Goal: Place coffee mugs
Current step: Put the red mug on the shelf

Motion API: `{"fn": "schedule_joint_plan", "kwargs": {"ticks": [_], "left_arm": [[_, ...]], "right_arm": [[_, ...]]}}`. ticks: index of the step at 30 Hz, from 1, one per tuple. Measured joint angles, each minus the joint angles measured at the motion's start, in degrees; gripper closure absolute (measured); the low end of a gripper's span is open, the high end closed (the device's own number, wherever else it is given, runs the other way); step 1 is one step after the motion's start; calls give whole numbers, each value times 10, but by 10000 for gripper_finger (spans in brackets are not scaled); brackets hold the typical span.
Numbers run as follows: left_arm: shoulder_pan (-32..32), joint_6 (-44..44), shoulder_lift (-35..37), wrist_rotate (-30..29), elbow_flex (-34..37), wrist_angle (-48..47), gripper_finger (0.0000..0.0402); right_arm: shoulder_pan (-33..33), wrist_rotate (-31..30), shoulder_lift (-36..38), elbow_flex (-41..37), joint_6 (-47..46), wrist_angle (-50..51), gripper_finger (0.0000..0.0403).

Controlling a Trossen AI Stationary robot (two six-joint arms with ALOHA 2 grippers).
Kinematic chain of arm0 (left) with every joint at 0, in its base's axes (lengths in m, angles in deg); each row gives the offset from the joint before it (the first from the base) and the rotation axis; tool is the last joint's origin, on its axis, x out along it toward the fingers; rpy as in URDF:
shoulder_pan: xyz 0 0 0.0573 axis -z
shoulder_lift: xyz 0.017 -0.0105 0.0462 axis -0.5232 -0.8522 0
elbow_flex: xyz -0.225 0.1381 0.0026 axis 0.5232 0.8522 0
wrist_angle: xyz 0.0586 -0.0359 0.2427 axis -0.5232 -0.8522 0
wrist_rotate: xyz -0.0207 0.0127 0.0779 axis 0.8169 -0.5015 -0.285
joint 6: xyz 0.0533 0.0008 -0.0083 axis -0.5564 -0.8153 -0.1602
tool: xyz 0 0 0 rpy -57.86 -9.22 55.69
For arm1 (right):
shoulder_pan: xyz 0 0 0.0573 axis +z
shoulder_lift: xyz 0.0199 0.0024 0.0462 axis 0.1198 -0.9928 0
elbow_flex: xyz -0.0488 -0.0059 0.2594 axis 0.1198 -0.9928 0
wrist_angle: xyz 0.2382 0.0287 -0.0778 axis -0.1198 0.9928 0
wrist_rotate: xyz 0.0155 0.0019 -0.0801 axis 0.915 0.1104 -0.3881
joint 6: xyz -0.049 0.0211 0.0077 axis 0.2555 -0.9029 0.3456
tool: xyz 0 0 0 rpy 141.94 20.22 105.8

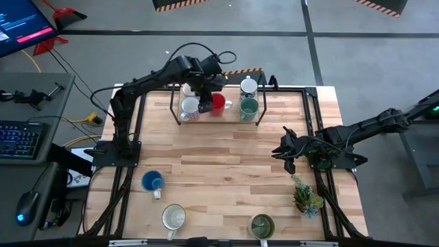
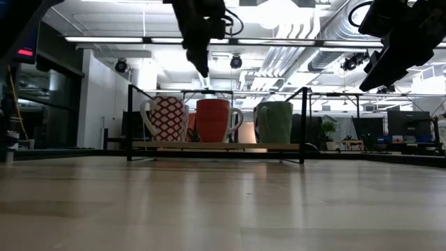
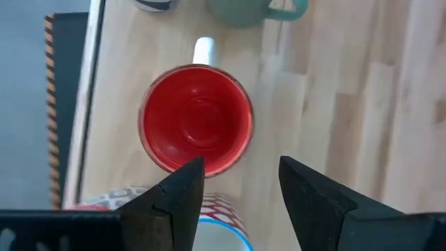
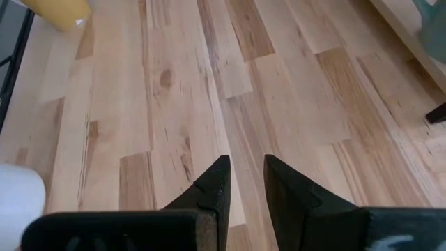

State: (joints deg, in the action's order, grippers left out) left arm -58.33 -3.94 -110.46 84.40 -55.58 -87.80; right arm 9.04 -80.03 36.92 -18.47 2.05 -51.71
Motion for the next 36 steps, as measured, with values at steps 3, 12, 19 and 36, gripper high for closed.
{"fn": "schedule_joint_plan", "kwargs": {"ticks": [3, 12, 19, 36], "left_arm": [[8, -25, -16, -27, 0, 4, 225], [14, -49, -68, -29, 1, 13, 225], [13, -50, -75, -29, 0, 13, 225], [26, -49, -106, -18, 0, 25, 225]], "right_arm": [[0, 0, 0, 0, 0, 0, 336], [0, 1, 0, 0, 0, 5, 336], [0, 2, 0, 0, 0, 8, 336], [0, 14, 0, 0, 0, 9, 336]]}}
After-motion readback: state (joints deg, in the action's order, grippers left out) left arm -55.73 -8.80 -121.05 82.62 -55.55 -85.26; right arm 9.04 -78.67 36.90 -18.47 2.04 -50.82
